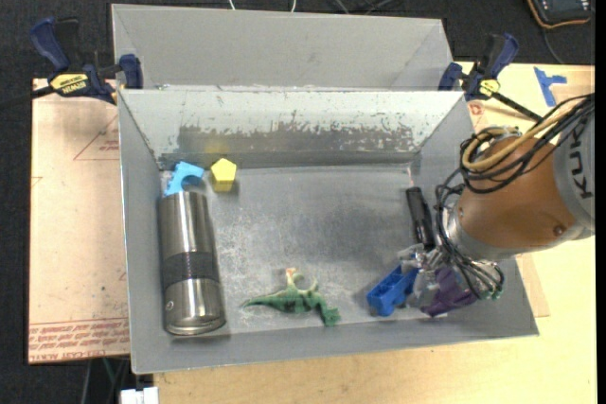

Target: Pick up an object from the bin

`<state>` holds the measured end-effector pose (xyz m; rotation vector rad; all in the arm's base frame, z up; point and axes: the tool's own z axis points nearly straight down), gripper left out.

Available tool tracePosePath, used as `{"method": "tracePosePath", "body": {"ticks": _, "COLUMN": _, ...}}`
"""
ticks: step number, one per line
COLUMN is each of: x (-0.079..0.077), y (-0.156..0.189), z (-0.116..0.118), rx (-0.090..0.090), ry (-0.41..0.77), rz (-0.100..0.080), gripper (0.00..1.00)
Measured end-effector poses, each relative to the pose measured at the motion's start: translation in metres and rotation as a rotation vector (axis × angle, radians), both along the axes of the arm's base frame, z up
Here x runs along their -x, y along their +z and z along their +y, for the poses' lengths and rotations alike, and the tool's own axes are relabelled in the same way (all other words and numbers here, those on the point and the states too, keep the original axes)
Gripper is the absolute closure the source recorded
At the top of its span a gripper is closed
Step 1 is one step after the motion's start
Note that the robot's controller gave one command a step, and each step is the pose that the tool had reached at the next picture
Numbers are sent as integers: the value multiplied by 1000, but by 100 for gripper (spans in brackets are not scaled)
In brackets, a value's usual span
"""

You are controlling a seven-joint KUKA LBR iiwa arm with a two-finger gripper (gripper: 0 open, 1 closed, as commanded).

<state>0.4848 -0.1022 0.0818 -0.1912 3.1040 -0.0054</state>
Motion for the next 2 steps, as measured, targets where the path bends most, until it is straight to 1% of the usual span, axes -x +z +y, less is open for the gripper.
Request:
{"method": "tracePosePath", "body": {"ticks": 1, "x": 0, "y": 0, "z": 0, "rx": 0, "ry": 0, "rz": 0, "gripper": 100}}
{"method": "tracePosePath", "body": {"ticks": 2, "x": -1, "y": 93, "z": 1, "rx": 0, "ry": -10, "rz": -8, "gripper": 100}}
